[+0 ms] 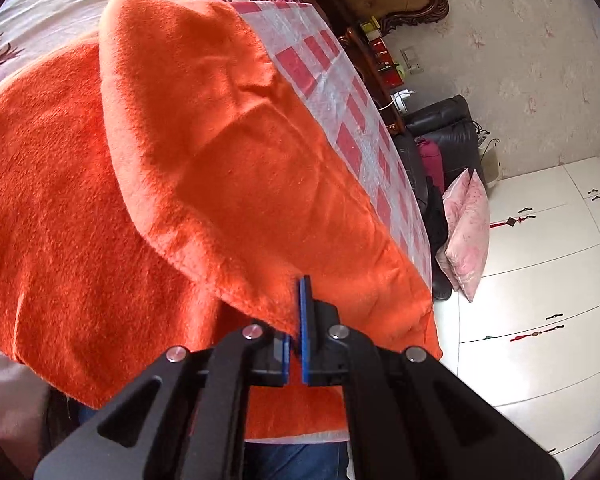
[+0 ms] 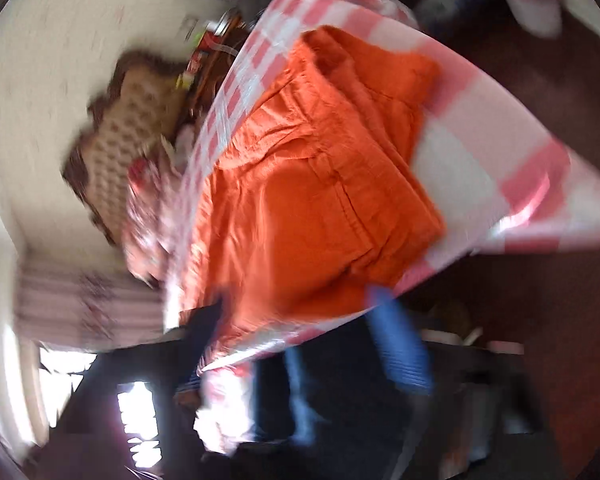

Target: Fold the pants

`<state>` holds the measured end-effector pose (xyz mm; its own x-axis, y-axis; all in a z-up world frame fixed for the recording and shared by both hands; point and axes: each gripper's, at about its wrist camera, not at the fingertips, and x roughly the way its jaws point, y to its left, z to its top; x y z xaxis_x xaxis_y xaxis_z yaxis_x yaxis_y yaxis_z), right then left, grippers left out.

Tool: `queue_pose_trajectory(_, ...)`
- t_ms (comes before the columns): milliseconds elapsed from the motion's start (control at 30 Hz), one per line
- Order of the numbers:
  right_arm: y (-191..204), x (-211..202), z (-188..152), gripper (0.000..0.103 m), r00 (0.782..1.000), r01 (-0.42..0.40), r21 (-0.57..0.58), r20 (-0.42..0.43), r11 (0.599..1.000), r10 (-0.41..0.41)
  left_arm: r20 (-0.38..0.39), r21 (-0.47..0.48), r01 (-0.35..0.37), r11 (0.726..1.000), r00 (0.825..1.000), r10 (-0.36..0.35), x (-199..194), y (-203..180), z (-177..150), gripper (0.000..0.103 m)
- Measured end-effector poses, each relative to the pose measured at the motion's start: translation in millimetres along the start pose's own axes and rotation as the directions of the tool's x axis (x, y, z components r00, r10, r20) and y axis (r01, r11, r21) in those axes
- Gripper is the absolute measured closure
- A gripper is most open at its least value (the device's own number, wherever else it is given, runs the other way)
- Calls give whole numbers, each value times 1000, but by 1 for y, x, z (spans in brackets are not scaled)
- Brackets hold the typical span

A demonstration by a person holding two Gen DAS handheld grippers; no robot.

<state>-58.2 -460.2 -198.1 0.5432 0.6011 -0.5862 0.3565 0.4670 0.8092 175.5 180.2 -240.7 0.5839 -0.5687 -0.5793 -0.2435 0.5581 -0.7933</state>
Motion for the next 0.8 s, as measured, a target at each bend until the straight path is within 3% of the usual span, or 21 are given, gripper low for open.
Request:
queue_pose_trajectory(200,-10,-1,-7,15,999,-28,151,35,988,23,-5,-6,18,1000,1000,-18,1,6,-1,101)
queue_pose_trajectory(400,-15,24,-7,27,998,-24,219,58,975,12,-5,-13,37,999,999,-37,0,12,-3,101)
queue_pose_trajectory(533,-7,35,-5,85,997,23,202,67,979,-37,-8,17,39,999,999,-39,-1,5,1,101)
queue_pose_trajectory(667,43,28,24,90,986,145,47,81,988,-149,-11,56,59,997,998,-58,-4,-22,30,102)
queue_pose_trajectory(733,69,28,53,90,982,169,17,79,986,-170,-33,61,56,997,998,-54,0,-44,53,102)
queue_pose_trajectory(800,99,35,92,91,986,155,-38,74,987,-152,-22,127,68,990,998,-66,2,-79,81,102)
